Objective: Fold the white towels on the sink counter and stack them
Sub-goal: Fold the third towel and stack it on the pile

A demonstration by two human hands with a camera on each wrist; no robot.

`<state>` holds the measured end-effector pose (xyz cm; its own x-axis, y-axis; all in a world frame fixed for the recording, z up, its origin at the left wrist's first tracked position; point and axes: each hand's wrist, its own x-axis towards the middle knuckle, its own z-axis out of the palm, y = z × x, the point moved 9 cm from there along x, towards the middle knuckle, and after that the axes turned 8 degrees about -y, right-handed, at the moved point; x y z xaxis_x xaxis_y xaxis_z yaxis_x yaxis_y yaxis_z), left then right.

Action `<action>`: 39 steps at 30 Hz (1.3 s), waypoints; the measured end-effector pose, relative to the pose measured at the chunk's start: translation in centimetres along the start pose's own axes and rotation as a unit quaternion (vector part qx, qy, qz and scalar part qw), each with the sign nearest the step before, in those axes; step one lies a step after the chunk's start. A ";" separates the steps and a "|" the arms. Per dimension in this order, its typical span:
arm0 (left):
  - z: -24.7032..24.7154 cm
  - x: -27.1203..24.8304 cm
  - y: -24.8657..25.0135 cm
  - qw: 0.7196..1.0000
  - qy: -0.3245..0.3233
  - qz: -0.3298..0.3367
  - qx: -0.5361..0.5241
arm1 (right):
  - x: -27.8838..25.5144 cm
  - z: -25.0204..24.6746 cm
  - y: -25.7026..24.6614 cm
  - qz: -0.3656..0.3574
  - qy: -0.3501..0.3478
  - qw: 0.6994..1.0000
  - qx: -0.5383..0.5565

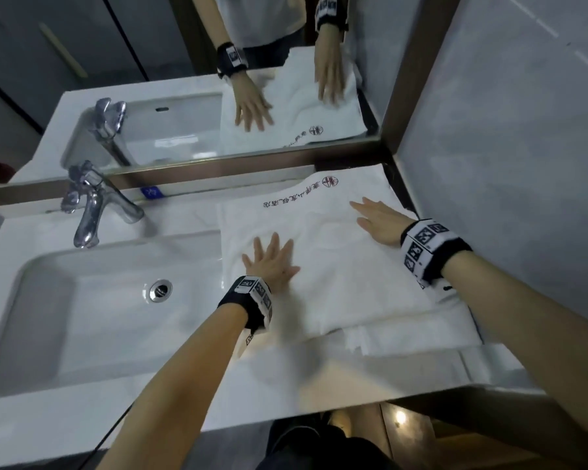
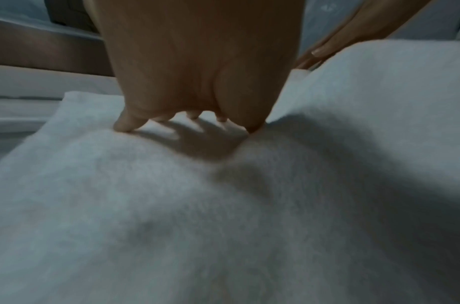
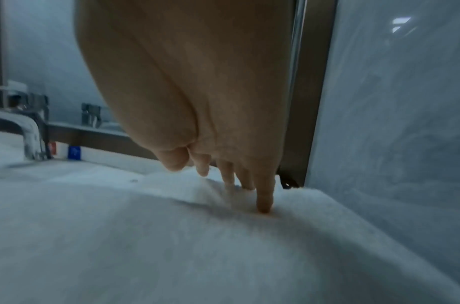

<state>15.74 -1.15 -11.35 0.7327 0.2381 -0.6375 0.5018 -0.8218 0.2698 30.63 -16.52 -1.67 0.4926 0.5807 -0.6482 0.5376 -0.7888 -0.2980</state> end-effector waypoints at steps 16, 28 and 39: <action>-5.6 5.5 6.4 0.978 0.009 0.207 -0.012 | 7.2 -2.8 0.5 0.065 -0.045 0.995 -0.057; -7.3 4.7 7.4 0.968 0.031 0.245 -0.054 | 7.4 -3.3 2.0 0.031 0.000 0.999 0.027; -8.6 7.8 10.3 0.986 -0.013 0.144 0.084 | 1.0 2.9 0.2 -0.008 -0.066 0.996 -0.060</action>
<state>30.55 -3.31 -7.33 0.8206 -0.0299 -0.5707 0.1896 -0.9278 0.3213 29.21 -16.68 -4.43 0.3937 0.5554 -0.7325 0.6264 -0.7453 -0.2284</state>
